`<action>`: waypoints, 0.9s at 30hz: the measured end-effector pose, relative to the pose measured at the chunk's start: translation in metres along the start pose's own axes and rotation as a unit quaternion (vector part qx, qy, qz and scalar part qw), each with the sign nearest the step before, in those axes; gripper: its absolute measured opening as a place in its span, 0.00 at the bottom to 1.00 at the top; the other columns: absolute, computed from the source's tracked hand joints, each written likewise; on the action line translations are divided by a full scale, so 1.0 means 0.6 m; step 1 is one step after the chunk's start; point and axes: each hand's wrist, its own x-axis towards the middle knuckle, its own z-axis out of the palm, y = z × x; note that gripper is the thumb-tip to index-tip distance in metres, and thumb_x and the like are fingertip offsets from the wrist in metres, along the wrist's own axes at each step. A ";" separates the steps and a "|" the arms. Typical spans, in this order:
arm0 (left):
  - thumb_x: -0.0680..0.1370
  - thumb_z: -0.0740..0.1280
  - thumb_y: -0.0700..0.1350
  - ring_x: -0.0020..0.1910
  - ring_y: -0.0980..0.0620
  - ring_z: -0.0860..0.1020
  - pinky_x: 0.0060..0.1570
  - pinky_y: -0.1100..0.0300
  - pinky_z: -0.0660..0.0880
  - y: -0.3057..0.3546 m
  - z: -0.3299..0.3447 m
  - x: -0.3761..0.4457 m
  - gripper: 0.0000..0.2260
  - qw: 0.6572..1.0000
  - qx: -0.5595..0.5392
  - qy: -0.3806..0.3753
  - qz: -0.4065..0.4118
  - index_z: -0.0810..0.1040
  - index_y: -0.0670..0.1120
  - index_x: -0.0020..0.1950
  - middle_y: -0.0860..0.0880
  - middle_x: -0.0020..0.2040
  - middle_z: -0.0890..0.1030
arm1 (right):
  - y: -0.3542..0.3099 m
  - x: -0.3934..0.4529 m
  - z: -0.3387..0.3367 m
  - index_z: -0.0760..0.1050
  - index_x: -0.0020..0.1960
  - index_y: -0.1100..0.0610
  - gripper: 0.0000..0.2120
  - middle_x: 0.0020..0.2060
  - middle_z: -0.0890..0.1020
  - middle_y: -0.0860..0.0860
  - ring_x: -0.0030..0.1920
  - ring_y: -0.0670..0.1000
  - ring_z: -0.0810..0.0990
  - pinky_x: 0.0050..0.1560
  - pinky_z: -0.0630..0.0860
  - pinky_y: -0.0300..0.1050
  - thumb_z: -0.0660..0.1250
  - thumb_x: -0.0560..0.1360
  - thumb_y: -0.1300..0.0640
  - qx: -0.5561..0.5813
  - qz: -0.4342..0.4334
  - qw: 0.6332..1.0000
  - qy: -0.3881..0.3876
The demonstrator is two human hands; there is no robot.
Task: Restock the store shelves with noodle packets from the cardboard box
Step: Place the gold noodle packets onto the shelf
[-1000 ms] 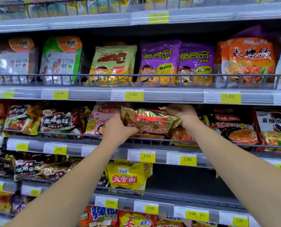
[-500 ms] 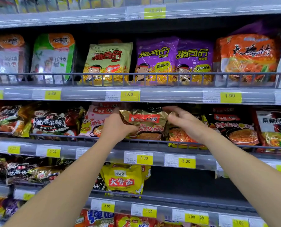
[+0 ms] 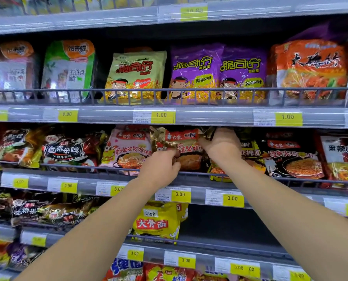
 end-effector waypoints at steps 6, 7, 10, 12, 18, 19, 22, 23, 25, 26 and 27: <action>0.78 0.64 0.50 0.48 0.48 0.79 0.48 0.57 0.77 0.001 -0.008 0.027 0.12 0.995 -0.090 -0.027 -0.033 0.81 0.47 0.57 0.48 0.50 0.83 | 0.015 -0.007 0.008 0.73 0.58 0.59 0.16 0.50 0.80 0.57 0.51 0.60 0.80 0.43 0.74 0.45 0.63 0.79 0.48 -0.001 -0.028 0.999 0.042; 0.77 0.65 0.48 0.48 0.51 0.79 0.47 0.61 0.75 -0.001 -0.010 0.029 0.11 0.993 -0.111 -0.005 -0.039 0.81 0.48 0.57 0.50 0.51 0.83 | 0.014 0.000 0.007 0.73 0.57 0.60 0.16 0.51 0.80 0.57 0.52 0.60 0.80 0.42 0.72 0.45 0.62 0.79 0.47 -0.016 -0.013 0.999 0.030; 0.76 0.66 0.45 0.50 0.50 0.80 0.50 0.61 0.76 -0.011 -0.009 0.035 0.14 0.990 -0.135 0.011 -0.042 0.78 0.50 0.62 0.51 0.53 0.83 | 0.006 0.015 0.006 0.75 0.52 0.60 0.17 0.50 0.81 0.57 0.51 0.59 0.80 0.41 0.70 0.43 0.60 0.80 0.46 -0.041 0.014 0.999 0.016; 0.75 0.65 0.43 0.52 0.48 0.80 0.53 0.55 0.78 -0.015 -0.007 0.044 0.19 0.988 -0.148 0.008 -0.042 0.74 0.50 0.66 0.49 0.54 0.82 | 0.002 0.017 0.006 0.73 0.47 0.58 0.15 0.46 0.80 0.57 0.50 0.59 0.80 0.41 0.72 0.43 0.61 0.79 0.46 0.000 0.015 1.000 0.018; 0.75 0.62 0.37 0.58 0.41 0.76 0.57 0.53 0.76 -0.010 -0.018 0.066 0.25 0.996 -0.057 0.013 -0.068 0.68 0.48 0.73 0.42 0.64 0.77 | -0.003 -0.003 0.014 0.77 0.60 0.47 0.14 0.58 0.80 0.52 0.58 0.57 0.76 0.55 0.76 0.48 0.63 0.75 0.53 0.030 -0.194 0.979 -0.062; 0.75 0.63 0.37 0.59 0.40 0.76 0.57 0.53 0.75 -0.015 -0.021 0.066 0.25 0.997 -0.036 0.015 -0.069 0.68 0.47 0.72 0.41 0.64 0.76 | -0.007 0.000 0.021 0.76 0.63 0.46 0.17 0.62 0.78 0.50 0.60 0.57 0.75 0.58 0.76 0.48 0.62 0.74 0.54 0.015 -0.215 0.973 -0.083; 0.77 0.61 0.37 0.62 0.39 0.73 0.58 0.52 0.73 -0.021 -0.027 0.072 0.23 0.997 0.020 -0.030 -0.071 0.66 0.45 0.73 0.40 0.67 0.74 | -0.018 0.012 0.041 0.71 0.68 0.47 0.23 0.70 0.71 0.49 0.67 0.58 0.70 0.63 0.73 0.51 0.60 0.74 0.56 -0.049 -0.246 0.960 -0.124; 0.78 0.60 0.37 0.64 0.39 0.72 0.59 0.53 0.72 -0.022 -0.027 0.080 0.23 0.996 0.026 -0.053 -0.074 0.65 0.44 0.74 0.40 0.68 0.72 | -0.020 0.013 0.046 0.70 0.70 0.48 0.23 0.71 0.69 0.49 0.68 0.57 0.69 0.65 0.72 0.51 0.60 0.75 0.57 -0.068 -0.250 0.957 -0.130; 0.79 0.59 0.38 0.65 0.40 0.72 0.61 0.54 0.71 -0.019 -0.026 0.094 0.21 0.993 0.027 -0.091 -0.065 0.67 0.43 0.72 0.40 0.69 0.72 | -0.019 0.013 0.050 0.69 0.71 0.49 0.24 0.72 0.67 0.51 0.69 0.58 0.68 0.66 0.70 0.51 0.60 0.75 0.58 -0.081 -0.245 0.957 -0.135; 0.79 0.59 0.39 0.63 0.41 0.73 0.60 0.55 0.71 -0.016 -0.023 0.099 0.19 0.993 0.023 -0.104 -0.057 0.69 0.43 0.71 0.41 0.68 0.73 | -0.016 0.013 0.050 0.68 0.71 0.50 0.24 0.72 0.67 0.52 0.69 0.58 0.68 0.67 0.70 0.50 0.60 0.76 0.58 -0.082 -0.239 0.958 -0.136; 0.80 0.59 0.39 0.62 0.42 0.75 0.58 0.56 0.72 -0.014 -0.021 0.105 0.18 0.992 0.017 -0.113 -0.053 0.70 0.42 0.70 0.41 0.66 0.75 | -0.014 0.014 0.047 0.68 0.71 0.50 0.24 0.72 0.68 0.52 0.69 0.58 0.68 0.66 0.70 0.50 0.60 0.76 0.59 -0.087 -0.233 0.959 -0.136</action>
